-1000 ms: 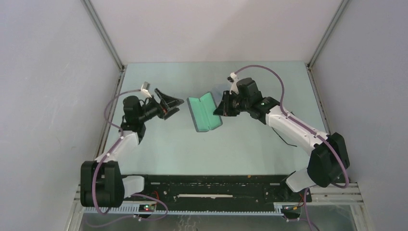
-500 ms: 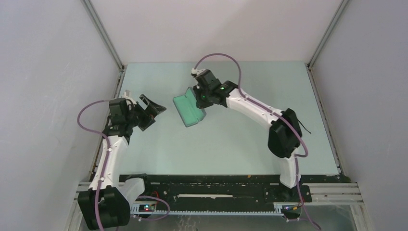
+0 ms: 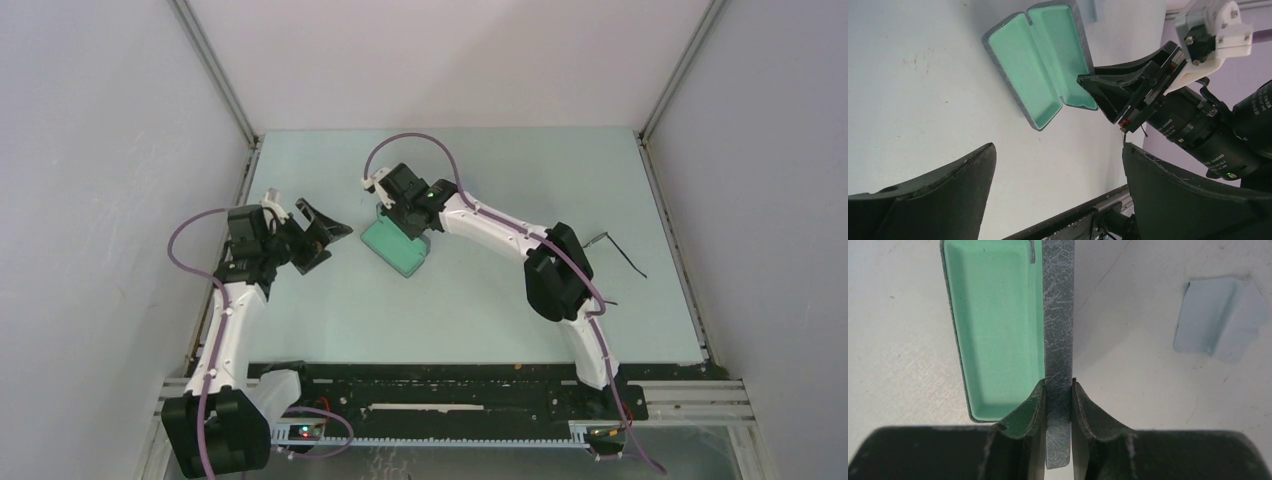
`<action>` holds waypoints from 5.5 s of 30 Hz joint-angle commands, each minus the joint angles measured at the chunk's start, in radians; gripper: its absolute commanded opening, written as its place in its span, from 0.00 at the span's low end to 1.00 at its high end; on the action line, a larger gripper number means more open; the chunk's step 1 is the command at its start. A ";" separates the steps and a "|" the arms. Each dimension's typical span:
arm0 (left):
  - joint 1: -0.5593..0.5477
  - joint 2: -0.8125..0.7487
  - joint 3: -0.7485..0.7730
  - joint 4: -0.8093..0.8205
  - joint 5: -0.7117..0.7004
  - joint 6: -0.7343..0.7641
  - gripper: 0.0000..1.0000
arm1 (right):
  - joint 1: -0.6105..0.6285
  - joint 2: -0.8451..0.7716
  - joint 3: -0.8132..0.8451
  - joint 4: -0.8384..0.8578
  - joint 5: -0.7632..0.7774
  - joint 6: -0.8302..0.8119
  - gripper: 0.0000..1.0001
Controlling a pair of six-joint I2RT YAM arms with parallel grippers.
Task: Organize the sunglasses
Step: Place the sunglasses case at the center of the board, then move the glasses cleaning cloth to the center of the board, then adjust the glasses cleaning cloth at the center of the board.
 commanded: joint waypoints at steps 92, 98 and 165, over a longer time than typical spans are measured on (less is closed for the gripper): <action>-0.515 -0.157 0.152 -0.115 -0.547 0.183 1.00 | -0.398 -0.015 -0.079 0.121 -0.012 0.426 0.00; -0.542 -0.062 0.191 -0.148 -0.595 0.184 1.00 | -0.387 -0.374 -0.617 0.205 -0.033 0.532 0.00; -0.882 0.362 0.391 -0.093 -0.588 0.086 1.00 | -0.413 -0.531 -1.153 0.499 -0.104 0.821 0.12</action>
